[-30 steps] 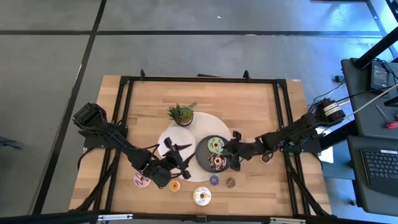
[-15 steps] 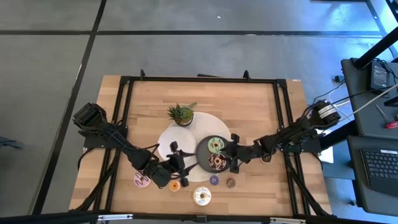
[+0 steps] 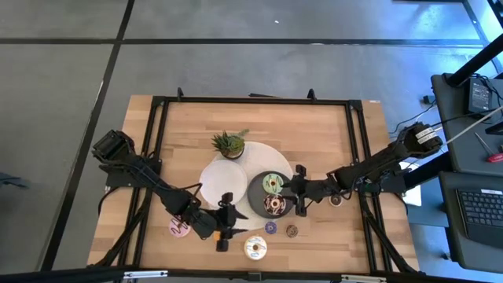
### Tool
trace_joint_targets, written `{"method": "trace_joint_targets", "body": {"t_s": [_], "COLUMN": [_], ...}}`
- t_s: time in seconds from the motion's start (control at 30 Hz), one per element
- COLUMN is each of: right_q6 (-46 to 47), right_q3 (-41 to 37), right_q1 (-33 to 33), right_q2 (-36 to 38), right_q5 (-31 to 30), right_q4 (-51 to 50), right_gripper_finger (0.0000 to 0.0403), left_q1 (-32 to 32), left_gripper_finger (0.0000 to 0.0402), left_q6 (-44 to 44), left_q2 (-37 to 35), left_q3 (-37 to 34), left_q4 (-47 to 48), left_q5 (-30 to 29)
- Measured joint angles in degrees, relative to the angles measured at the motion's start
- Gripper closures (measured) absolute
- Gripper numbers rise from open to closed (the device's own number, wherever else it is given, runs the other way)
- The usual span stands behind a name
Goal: Pick & Place donuts
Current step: Put the small orange donut on the white plate
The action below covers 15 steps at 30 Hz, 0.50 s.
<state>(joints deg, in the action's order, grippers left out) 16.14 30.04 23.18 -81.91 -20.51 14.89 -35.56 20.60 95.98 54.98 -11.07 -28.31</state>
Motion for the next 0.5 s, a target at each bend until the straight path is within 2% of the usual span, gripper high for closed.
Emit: {"method": "trace_joint_targets", "body": {"t_s": [0.17, 0.3, 0.5], "right_q6": [0.11, 0.13, 0.11], "right_q3": [0.00, 0.00, 0.00], "right_q1": [0.00, 0.00, 0.00], "right_q2": [0.00, 0.00, -0.02], "right_q5": [0.02, -0.01, -2.20], "right_q4": [-1.00, -1.09, -1.07], "right_gripper_finger": [0.0215, 0.0215, 0.0215], "left_q1": [-0.59, -0.72, -1.52], "left_gripper_finger": [0.0232, 0.0233, 0.0237], "left_q6": [11.49, 19.81, 25.19], "left_q2": [0.00, 0.00, 0.00], "left_q3": [-0.01, 0.00, -0.01], "left_q4": [8.81, 16.33, 22.72], "left_q5": [0.91, 5.48, 12.12]}}
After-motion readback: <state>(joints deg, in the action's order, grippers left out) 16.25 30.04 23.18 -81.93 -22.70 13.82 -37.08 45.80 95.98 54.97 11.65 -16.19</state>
